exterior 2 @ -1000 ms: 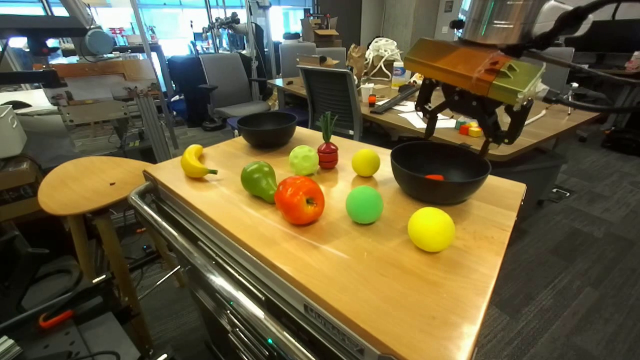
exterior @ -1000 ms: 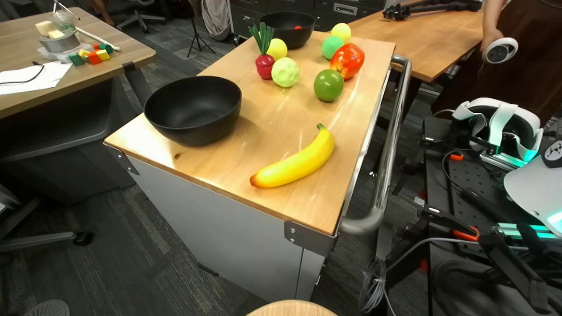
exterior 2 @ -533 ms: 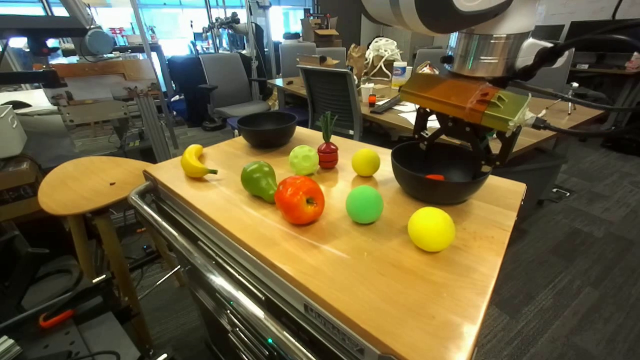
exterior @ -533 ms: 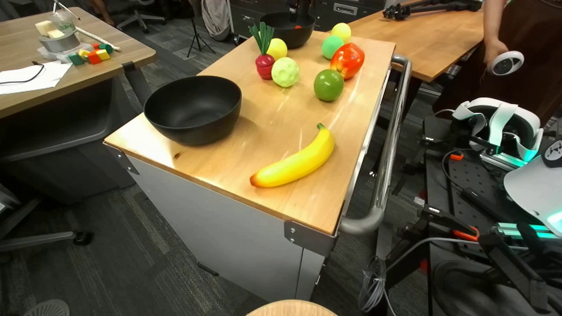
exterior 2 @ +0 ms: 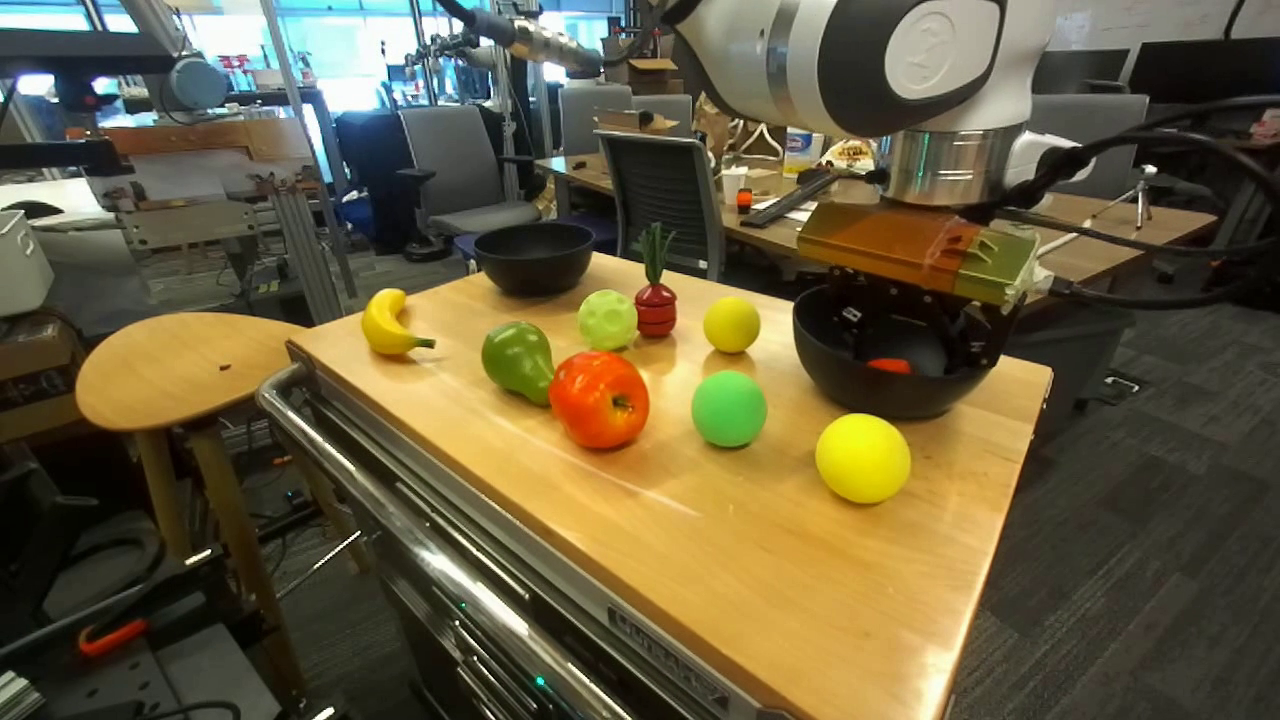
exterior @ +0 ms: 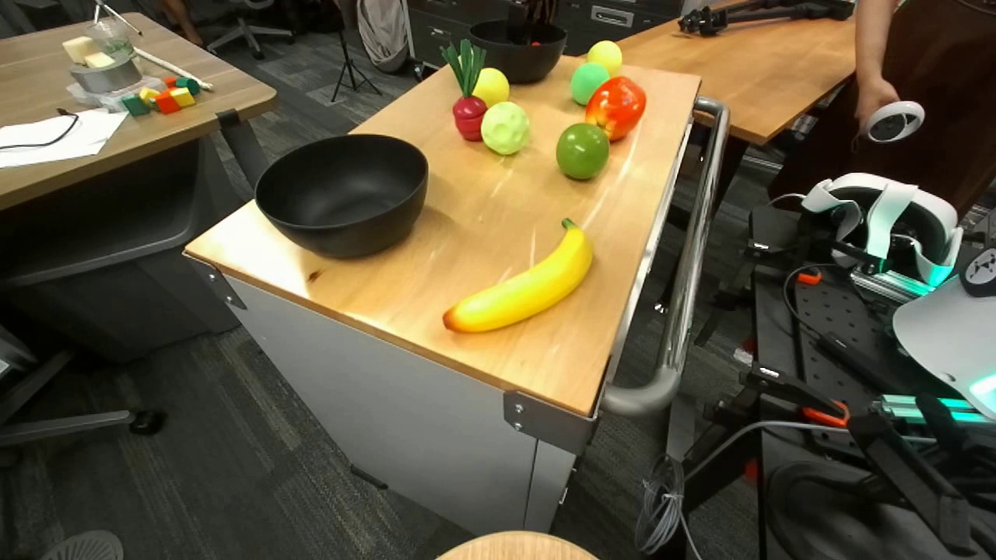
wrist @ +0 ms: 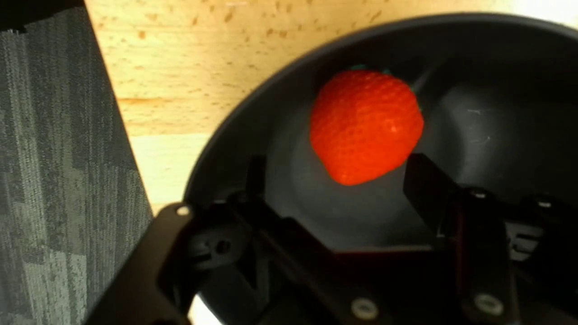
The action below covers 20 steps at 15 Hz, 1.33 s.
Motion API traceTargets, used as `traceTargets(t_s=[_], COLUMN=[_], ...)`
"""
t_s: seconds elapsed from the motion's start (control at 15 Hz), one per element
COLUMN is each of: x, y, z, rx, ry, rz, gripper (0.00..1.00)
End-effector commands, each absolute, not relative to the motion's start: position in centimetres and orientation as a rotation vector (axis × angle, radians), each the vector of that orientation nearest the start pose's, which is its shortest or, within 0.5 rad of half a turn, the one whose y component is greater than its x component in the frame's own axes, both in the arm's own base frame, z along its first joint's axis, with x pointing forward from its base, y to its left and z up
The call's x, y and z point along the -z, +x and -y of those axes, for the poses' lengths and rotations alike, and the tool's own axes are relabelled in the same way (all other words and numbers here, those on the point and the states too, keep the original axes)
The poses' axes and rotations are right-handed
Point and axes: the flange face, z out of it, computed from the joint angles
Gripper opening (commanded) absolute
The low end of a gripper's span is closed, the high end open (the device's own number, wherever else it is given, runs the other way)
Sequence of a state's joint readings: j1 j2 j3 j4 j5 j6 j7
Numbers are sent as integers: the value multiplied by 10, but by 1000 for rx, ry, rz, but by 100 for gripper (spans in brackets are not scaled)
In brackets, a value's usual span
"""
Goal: Take the fruits and vegetables out of the bowls and put them on the table
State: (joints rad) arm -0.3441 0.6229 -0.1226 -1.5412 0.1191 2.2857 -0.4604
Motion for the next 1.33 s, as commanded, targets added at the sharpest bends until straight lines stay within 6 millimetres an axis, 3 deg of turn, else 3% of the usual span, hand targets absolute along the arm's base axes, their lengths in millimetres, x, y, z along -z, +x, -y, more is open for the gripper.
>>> traceTargets(t_s=[0.0,0.33,0.4,0.47,0.53,1.27], x=[-304,-305,-305,-306,-305,-294], y=[658,662,662,662,663,656], z=[303,293,290,286,283,272], rx=[231,219,216,204,192,74], ry=[-3205,-3190,-3184,-3177,-3170,-3144], rz=[-126,-236,-262,-293,-322,-563], gripper=[73,70,77,95,99,100])
